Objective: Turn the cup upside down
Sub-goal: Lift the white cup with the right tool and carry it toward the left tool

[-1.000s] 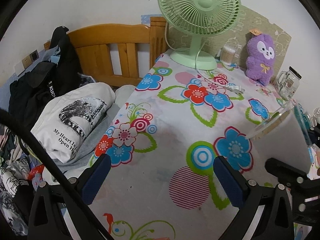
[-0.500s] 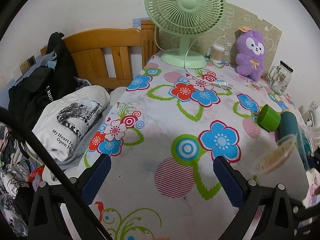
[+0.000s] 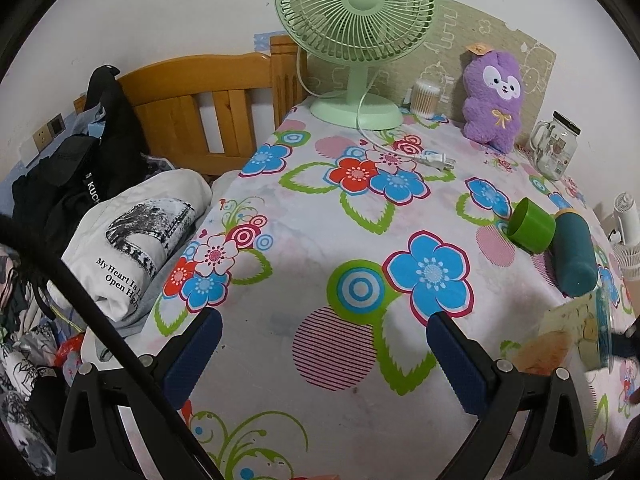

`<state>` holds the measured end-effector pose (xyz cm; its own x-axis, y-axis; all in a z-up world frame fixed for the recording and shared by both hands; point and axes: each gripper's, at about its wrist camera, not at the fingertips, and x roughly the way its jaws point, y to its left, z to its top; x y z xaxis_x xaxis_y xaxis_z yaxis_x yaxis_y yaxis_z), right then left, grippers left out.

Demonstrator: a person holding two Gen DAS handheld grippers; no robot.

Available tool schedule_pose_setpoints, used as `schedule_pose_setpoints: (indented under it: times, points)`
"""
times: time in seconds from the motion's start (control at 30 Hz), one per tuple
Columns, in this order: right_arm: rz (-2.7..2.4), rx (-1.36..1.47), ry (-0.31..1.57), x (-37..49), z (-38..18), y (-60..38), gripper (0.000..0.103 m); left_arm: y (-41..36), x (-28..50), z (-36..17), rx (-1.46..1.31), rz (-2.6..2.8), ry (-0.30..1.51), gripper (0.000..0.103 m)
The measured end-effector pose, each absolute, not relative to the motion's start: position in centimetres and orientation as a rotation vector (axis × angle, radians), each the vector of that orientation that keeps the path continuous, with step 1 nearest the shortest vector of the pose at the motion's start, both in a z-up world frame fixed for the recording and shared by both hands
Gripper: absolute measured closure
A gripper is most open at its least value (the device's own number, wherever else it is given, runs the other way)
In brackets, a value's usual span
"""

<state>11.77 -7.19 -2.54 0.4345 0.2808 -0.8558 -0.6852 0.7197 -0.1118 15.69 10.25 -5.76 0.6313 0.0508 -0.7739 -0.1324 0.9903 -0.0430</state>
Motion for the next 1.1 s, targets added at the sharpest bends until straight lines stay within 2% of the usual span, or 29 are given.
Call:
schedule_pose_setpoints:
  times: [0.03, 0.1, 0.37, 1.1]
  points:
    - [0.636, -0.47, 0.923, 11.8, -2.0, -7.4, 0.009, 10.3, 15.7, -5.8, -0.101, 0.106, 0.881, 0.0]
    - [0.645, -0.436, 0.893, 12.1, -0.9, -7.8, 0.007, 10.3, 15.7, -5.8, -0.105, 0.105, 0.882, 0.0]
    - [0.701, -0.336, 0.927, 11.2, -0.6, -8.3, 0.007, 10.1, 15.6, -5.7, -0.1, 0.1, 0.88, 0.0]
    - [0.719, -0.431, 0.932, 8.8, -3.1, -6.6, 0.007, 9.9, 14.7, -5.6, -0.1, 0.097, 0.883, 0.0]
